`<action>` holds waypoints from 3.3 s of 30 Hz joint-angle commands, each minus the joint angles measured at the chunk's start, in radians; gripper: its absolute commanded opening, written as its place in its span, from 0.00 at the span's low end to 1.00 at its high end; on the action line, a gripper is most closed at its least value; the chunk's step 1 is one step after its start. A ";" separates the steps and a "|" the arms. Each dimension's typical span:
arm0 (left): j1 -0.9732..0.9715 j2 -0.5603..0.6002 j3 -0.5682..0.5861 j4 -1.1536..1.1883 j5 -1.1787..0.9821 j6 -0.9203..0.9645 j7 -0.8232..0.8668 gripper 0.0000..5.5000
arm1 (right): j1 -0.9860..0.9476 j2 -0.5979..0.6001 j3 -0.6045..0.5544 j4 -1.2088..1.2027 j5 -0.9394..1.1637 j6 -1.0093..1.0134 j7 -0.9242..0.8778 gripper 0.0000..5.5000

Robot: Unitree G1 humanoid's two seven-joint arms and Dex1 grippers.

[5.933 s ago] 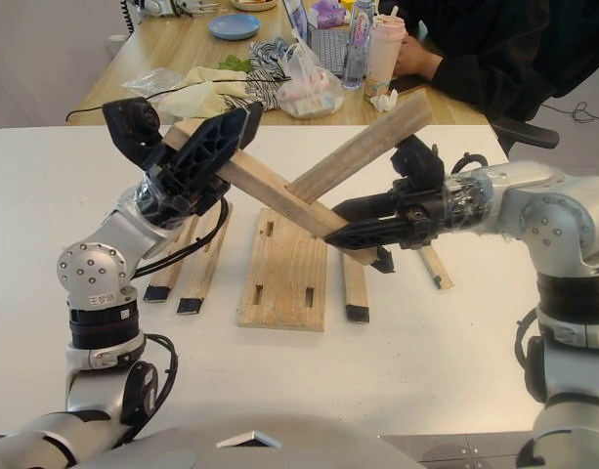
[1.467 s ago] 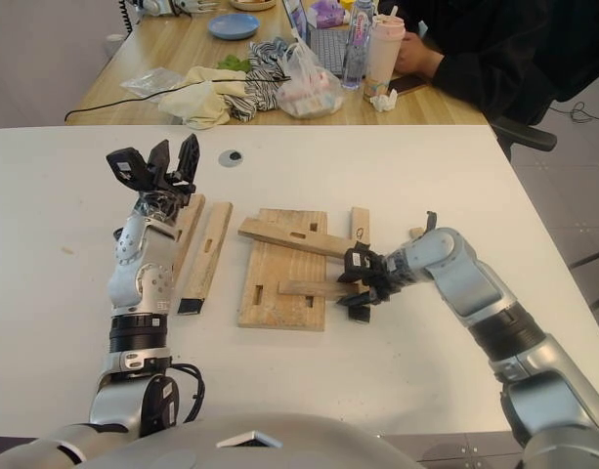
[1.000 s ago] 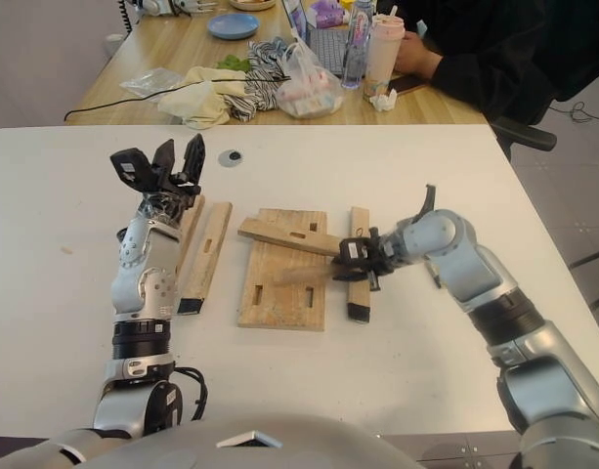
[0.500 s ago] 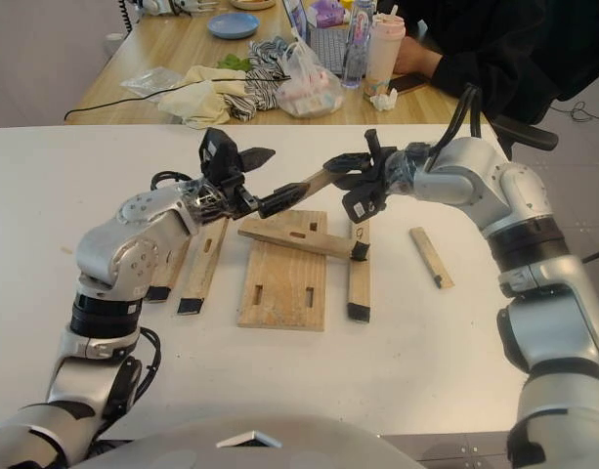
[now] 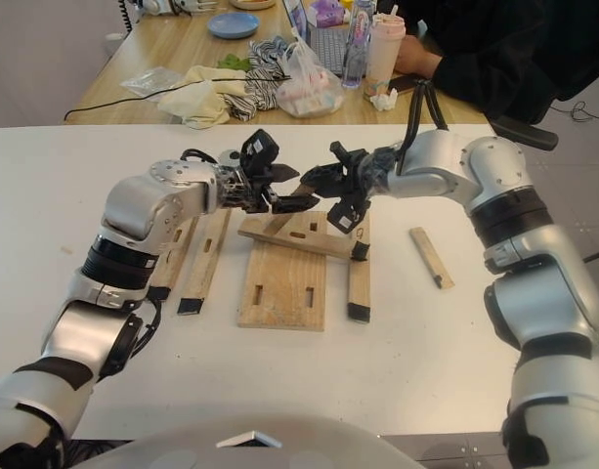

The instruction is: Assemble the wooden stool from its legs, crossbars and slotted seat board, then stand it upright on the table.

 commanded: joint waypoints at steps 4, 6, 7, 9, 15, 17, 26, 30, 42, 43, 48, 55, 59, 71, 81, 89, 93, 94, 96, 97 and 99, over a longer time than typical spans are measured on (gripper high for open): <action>-0.042 0.002 -0.031 0.045 0.057 0.007 -0.044 0.52 | -0.046 0.008 0.027 0.026 -0.029 -0.017 -0.029 0.23; -0.044 0.004 -0.037 0.056 0.071 0.003 -0.056 0.47 | -0.041 0.009 0.034 0.023 -0.027 -0.022 -0.029 0.23; -0.045 0.004 -0.038 0.061 0.077 0.001 -0.062 0.45 | -0.037 0.009 0.036 0.023 -0.027 -0.022 -0.028 0.23; -0.048 0.004 -0.038 0.063 0.083 0.003 -0.072 0.40 | -0.031 0.009 0.041 0.021 -0.024 -0.027 -0.025 0.23; -0.046 0.000 -0.029 0.090 0.101 -0.006 -0.089 0.24 | -0.031 0.022 0.062 0.020 -0.030 -0.022 -0.032 0.23; -0.047 -0.001 -0.027 0.100 0.108 -0.014 -0.093 0.18 | -0.034 0.025 0.065 0.019 -0.030 -0.021 -0.032 0.23; -0.057 -0.020 0.002 0.140 0.118 -0.043 -0.079 0.07 | -0.040 0.029 0.065 0.010 -0.019 -0.014 -0.026 0.23; -0.044 -0.052 0.045 0.147 0.115 -0.073 -0.038 0.07 | -0.021 0.029 0.040 0.023 0.071 0.039 0.042 0.35; 0.355 -0.301 0.416 -0.086 -0.090 -0.459 0.216 0.07 | 0.244 0.055 -0.405 -0.074 0.798 0.896 0.334 0.53; 0.375 -0.327 0.445 -0.101 -0.164 -0.444 0.190 0.07 | 0.302 0.080 -0.437 -0.162 0.949 1.052 0.416 0.53; 0.402 -0.187 0.408 -0.195 -0.403 -0.229 -0.127 0.07 | 0.297 0.096 -0.519 -0.333 1.432 1.559 0.694 0.53; 0.383 -0.050 0.361 -0.273 -0.572 -0.021 -0.324 0.07 | 0.137 0.064 -0.553 -0.333 1.796 2.146 0.838 0.65; 0.392 -0.038 0.338 -0.298 -0.567 -0.018 -0.337 0.07 | 0.093 0.078 -0.583 -0.336 1.877 2.312 0.793 0.73; 0.429 -0.102 0.284 -0.329 -0.510 -0.078 -0.222 0.07 | 0.207 0.300 -0.578 -0.526 1.822 2.336 0.396 0.59; 0.446 -0.093 0.298 -0.311 -0.491 -0.108 -0.190 0.07 | 0.213 0.264 -0.601 -0.563 1.853 2.430 0.360 0.31; 0.446 -0.091 0.287 -0.299 -0.482 -0.117 -0.192 0.07 | 0.178 0.253 -0.611 -0.545 1.861 2.441 0.364 0.21; 0.436 -0.087 0.299 -0.281 -0.486 -0.119 -0.194 0.07 | 0.176 0.267 -0.620 -0.542 1.856 2.424 0.354 0.21; 0.431 -0.086 0.303 -0.275 -0.487 -0.118 -0.193 0.12 | 0.177 0.273 -0.623 -0.539 1.851 2.409 0.351 0.21; 0.424 -0.082 0.309 -0.269 -0.491 -0.112 -0.192 0.16 | 0.184 0.282 -0.624 -0.536 1.838 2.378 0.346 0.18; 0.422 -0.080 0.312 -0.268 -0.494 -0.108 -0.192 0.19 | 0.189 0.283 -0.622 -0.536 1.832 2.363 0.345 0.15; 0.421 -0.074 0.318 -0.269 -0.502 -0.098 -0.194 0.25 | 0.196 0.289 -0.624 -0.531 1.822 2.340 0.339 0.08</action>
